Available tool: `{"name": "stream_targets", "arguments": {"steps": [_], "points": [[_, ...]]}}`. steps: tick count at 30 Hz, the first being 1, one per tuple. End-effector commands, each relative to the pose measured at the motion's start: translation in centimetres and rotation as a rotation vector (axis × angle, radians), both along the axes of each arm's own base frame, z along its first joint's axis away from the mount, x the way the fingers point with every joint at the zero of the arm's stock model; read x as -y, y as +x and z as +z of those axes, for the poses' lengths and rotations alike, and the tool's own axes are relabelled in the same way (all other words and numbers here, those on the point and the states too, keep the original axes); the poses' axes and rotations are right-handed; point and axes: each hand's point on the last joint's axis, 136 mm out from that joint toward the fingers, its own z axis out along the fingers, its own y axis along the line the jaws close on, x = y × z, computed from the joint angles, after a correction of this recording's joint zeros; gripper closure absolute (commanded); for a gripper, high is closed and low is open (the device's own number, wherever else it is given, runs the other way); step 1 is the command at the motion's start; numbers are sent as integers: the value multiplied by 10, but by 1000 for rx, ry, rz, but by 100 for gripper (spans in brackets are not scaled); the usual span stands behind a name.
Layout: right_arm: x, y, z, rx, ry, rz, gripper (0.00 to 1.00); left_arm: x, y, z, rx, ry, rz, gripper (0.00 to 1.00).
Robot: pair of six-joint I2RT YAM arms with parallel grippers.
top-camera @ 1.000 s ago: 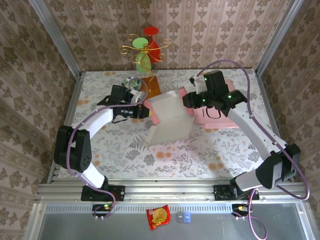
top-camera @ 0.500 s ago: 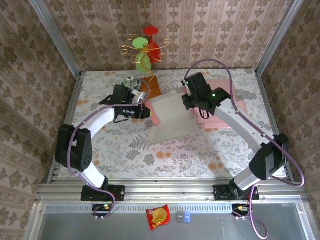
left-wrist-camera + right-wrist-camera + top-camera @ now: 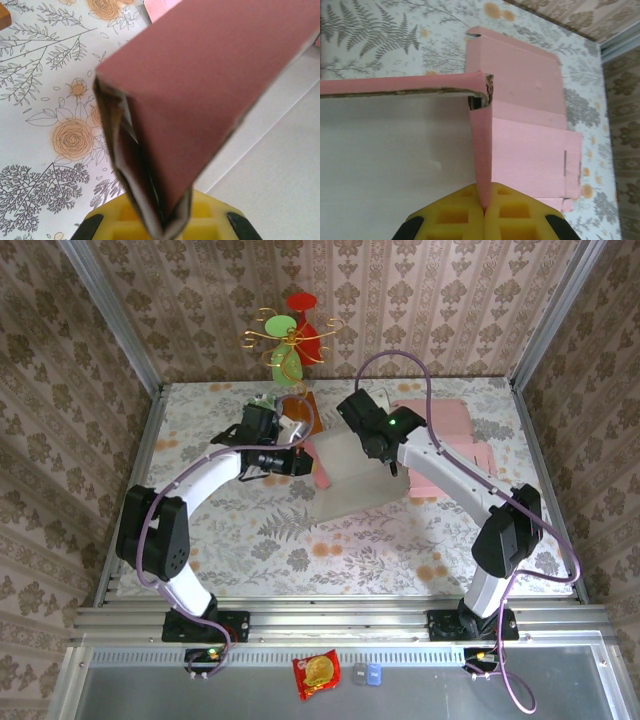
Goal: Fold the paper box
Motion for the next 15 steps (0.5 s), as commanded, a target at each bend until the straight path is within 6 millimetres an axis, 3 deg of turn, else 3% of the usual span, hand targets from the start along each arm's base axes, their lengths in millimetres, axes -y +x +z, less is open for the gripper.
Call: {"name": "stream_targets", "arguments": {"steps": [1, 7, 15], "points": [[20, -3, 17, 57, -115, -91, 100, 2, 2, 2, -19, 10, 11, 100], [22, -1, 19, 67, -174, -100, 100, 4, 6, 4, -17, -3, 19, 100], [9, 4, 27, 110, -276, -52, 100, 6, 6, 5, -31, -17, 22, 100]]}}
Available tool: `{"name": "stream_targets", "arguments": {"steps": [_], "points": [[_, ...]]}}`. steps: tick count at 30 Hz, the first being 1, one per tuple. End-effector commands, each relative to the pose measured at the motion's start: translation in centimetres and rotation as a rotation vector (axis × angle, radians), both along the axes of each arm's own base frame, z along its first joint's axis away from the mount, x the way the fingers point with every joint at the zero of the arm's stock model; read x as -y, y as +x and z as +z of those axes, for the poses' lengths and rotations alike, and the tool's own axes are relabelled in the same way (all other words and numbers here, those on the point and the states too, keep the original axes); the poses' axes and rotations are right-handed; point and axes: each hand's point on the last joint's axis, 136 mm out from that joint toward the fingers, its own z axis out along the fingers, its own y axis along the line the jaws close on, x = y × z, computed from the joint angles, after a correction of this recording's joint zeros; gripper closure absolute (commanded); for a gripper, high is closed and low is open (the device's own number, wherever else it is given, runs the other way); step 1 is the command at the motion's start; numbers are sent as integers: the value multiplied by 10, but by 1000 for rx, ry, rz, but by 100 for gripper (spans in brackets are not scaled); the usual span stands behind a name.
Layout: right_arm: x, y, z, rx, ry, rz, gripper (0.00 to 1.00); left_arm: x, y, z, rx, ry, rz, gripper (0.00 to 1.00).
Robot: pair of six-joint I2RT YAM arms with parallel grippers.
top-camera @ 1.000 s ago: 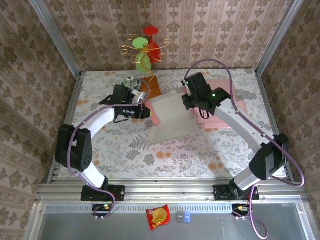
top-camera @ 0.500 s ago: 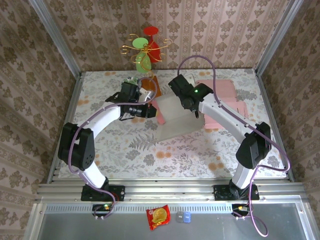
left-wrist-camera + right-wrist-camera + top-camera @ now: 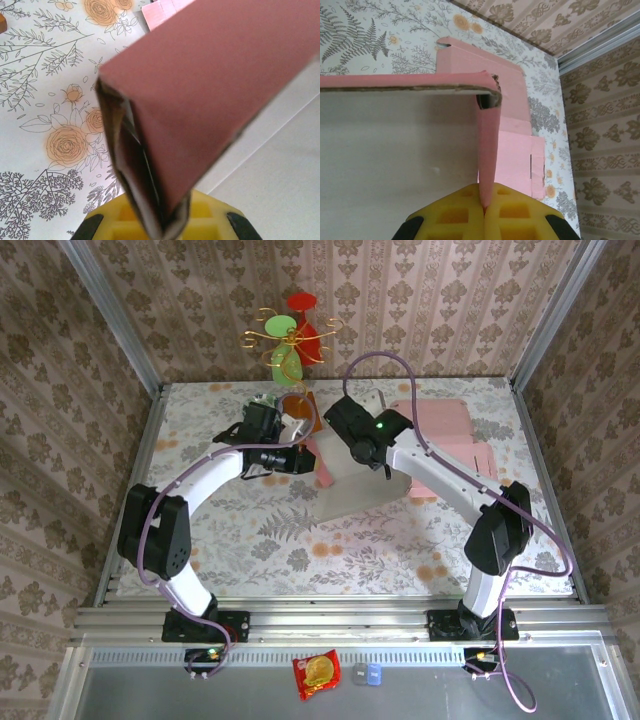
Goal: Fold the paper box
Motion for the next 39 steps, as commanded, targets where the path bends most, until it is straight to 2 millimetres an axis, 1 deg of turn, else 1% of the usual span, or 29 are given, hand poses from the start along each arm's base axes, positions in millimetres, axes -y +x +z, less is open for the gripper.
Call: {"name": "stream_targets", "arguments": {"steps": [1, 4, 9, 11, 14, 17, 21, 27, 33, 37, 39], "points": [[6, 5, 14, 52, -125, -19, 100, 2, 3, 2, -13, -7, 3, 100], [-4, 5, 10, 32, -96, 17, 100, 2, 3, 1, -15, -9, 4, 100], [-8, 1, 9, -3, 96, 36, 100, 2, 2, -1, -22, -11, 2, 100], [-7, 0, 6, -28, 159, 39, 94, 2, 2, -1, -22, -11, 1, 100], [4, 1, 4, -45, 223, 1, 88, 2, 1, -1, -25, -12, -1, 100], [12, 1, 1, -58, 259, -19, 81, 2, 0, -1, -26, -14, -3, 100], [14, 1, -1, -62, 275, -21, 70, 2, 0, -1, -26, -12, -6, 100], [12, 2, -9, -79, 278, -20, 60, 2, 1, 0, -24, -12, -7, 100], [12, 4, -17, -93, 269, -25, 62, 2, 1, 0, -25, -11, -6, 100], [15, 1, -26, -103, 257, -34, 72, 2, 0, 0, -26, -10, -5, 100], [16, 0, -29, -105, 249, -40, 84, 2, -1, -1, -30, -11, -3, 100]]}}
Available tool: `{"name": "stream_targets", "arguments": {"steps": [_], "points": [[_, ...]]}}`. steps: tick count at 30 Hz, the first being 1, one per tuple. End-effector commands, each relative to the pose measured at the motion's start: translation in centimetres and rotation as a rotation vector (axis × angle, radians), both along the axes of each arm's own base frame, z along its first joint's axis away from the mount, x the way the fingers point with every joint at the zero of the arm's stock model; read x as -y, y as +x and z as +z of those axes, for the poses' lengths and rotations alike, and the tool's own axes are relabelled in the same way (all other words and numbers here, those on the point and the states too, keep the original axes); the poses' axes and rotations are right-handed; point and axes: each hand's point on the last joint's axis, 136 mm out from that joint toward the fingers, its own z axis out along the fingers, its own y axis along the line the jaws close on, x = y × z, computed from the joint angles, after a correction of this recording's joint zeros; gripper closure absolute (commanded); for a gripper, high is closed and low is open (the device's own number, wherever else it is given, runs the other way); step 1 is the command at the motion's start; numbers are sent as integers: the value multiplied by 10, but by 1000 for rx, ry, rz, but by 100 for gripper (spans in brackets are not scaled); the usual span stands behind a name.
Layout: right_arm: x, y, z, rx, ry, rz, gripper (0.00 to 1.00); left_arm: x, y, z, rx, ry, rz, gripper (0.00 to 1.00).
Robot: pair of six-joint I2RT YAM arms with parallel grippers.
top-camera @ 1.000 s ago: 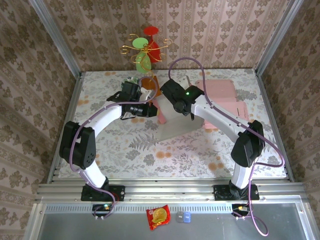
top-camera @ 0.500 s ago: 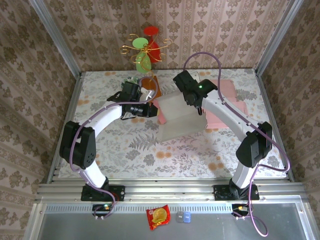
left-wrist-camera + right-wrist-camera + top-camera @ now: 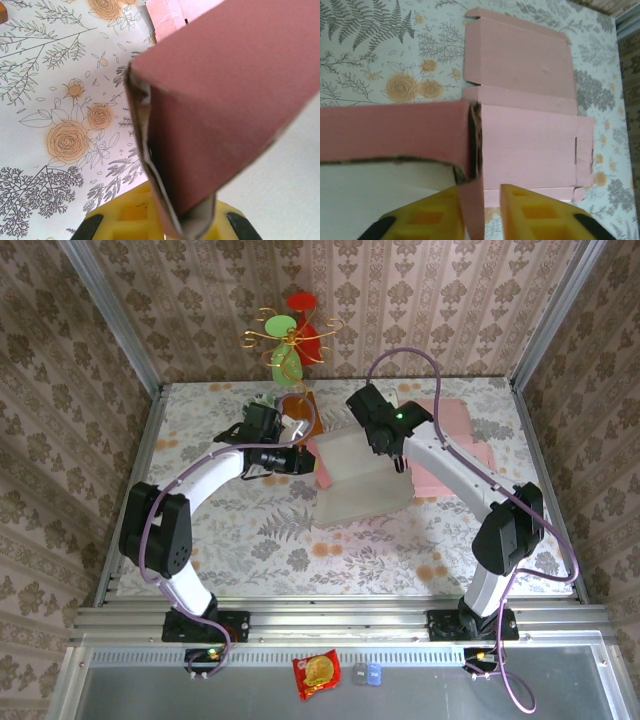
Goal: Fold the paper box
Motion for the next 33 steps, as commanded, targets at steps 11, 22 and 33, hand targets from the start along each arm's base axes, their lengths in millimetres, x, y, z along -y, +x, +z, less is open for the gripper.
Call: {"name": "stream_targets", "arguments": {"steps": [11, 22, 33], "points": [[-9, -29, -14, 59, 46, -72, 100, 0, -1, -31, 9, 79, 78, 100], [-27, -46, -64, -8, 18, -55, 100, 0, -9, -101, -51, 177, 133, 93], [-46, -50, -68, 1, -15, -18, 100, 0, -10, -125, -72, 226, 170, 82]]}}
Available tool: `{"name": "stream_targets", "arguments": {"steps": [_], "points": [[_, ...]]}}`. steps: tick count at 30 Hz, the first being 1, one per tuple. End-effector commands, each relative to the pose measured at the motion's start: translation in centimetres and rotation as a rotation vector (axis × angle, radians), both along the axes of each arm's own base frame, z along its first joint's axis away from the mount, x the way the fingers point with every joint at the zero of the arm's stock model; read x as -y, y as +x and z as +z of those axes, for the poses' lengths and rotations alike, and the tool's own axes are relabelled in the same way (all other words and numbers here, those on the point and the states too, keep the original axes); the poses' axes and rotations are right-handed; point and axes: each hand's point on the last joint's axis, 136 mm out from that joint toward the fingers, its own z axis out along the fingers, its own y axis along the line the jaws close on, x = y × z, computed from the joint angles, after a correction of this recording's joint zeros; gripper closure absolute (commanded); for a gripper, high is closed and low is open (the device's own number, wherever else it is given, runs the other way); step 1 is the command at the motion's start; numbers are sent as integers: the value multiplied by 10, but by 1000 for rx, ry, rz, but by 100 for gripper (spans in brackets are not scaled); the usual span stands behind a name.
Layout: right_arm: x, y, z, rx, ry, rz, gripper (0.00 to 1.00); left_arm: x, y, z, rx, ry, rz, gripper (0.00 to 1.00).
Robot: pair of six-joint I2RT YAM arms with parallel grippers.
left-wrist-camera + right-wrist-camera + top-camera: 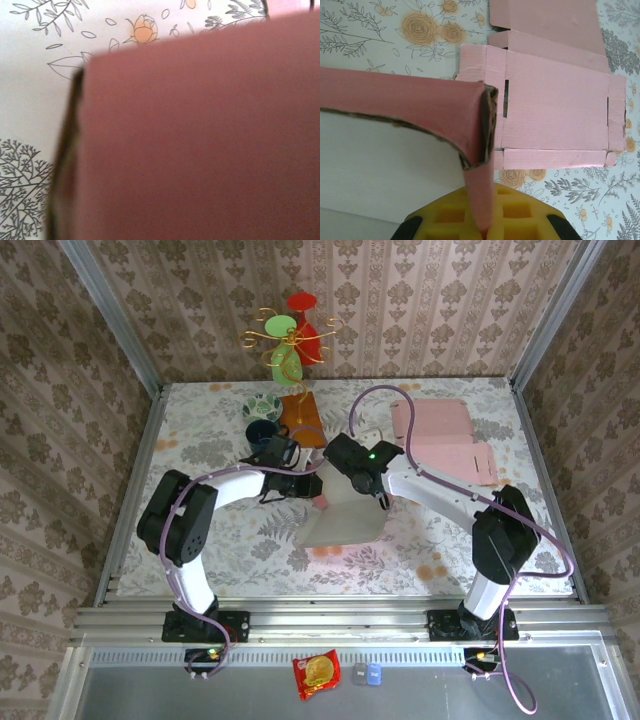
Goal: Fold the paper box
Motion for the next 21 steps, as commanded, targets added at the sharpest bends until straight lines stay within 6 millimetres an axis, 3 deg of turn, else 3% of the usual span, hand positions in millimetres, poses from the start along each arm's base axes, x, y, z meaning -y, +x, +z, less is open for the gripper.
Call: {"name": "stream_targets", "arguments": {"steps": [1, 11, 21], "points": [[-11, 2, -5, 13, 16, -7, 100, -4, -6, -20, -33, 46, 24, 83], [-15, 4, 2, 25, 14, -11, 100, -20, -5, -21, -17, 158, 113, 100], [-24, 0, -2, 21, 26, -11, 100, -51, -20, -30, -96, 450, 368, 100]]}}
